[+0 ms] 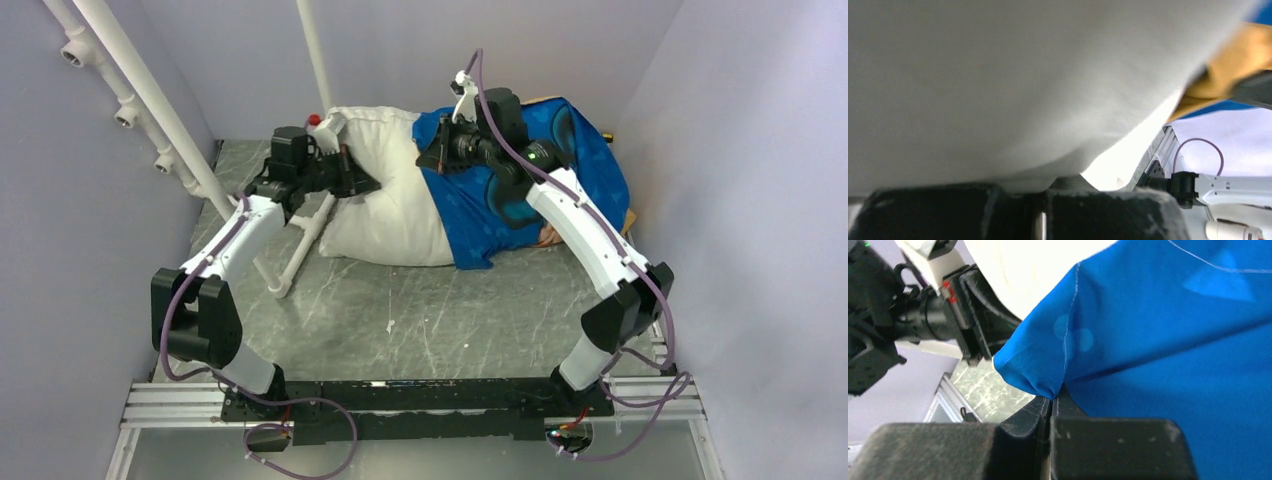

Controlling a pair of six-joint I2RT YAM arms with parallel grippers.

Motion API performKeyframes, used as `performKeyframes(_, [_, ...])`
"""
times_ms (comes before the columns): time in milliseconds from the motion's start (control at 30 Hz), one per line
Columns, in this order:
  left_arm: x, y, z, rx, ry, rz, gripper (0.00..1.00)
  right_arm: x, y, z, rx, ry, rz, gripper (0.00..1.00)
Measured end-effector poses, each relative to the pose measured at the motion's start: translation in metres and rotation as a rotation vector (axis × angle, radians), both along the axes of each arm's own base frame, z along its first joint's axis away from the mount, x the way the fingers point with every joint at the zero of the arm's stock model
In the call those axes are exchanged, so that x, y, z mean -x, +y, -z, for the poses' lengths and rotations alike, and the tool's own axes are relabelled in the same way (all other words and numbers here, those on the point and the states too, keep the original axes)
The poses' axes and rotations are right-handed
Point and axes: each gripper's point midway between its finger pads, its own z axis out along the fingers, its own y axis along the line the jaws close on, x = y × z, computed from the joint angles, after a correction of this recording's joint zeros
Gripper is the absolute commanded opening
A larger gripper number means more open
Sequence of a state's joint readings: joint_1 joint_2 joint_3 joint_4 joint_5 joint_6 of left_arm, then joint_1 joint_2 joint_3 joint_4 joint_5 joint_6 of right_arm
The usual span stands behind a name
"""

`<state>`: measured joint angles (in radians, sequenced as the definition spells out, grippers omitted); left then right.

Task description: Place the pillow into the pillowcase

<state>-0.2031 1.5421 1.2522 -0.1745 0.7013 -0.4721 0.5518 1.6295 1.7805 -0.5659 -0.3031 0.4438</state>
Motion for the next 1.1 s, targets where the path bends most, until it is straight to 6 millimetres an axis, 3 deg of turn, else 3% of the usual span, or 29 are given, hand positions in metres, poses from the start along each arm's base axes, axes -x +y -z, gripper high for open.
performKeyframes(167, [0.018, -0.043, -0.029, 0.008, -0.094, 0.076, 0.00, -0.005, 0.013, -0.004, -0.093, 0.114, -0.044, 0.00])
performKeyframes(467, [0.037, -0.076, -0.055, -0.053, -0.198, 0.048, 0.00, -0.019, 0.048, -0.059, -0.434, 0.255, -0.132, 0.00])
performKeyframes(700, [0.040, -0.105, -0.072, -0.031, -0.318, 0.005, 0.00, -0.034, 0.066, -0.071, -0.551, 0.335, -0.151, 0.00])
performKeyframes(867, [0.045, -0.126, -0.076, 0.058, -0.377, -0.022, 0.00, -0.029, 0.075, -0.089, -0.613, 0.331, -0.177, 0.00])
performKeyframes(1000, [0.044, -0.129, -0.063, 0.085, -0.390, -0.060, 0.00, -0.014, 0.089, -0.085, -0.585, 0.320, -0.219, 0.00])
performKeyframes(1067, [0.043, -0.127, -0.052, 0.083, -0.384, -0.079, 0.00, -0.009, 0.093, -0.073, -0.538, 0.305, -0.216, 0.10])
performKeyframes(1100, [0.045, -0.126, -0.045, 0.083, -0.382, -0.082, 0.00, -0.007, 0.092, -0.065, -0.507, 0.298, -0.207, 0.21])
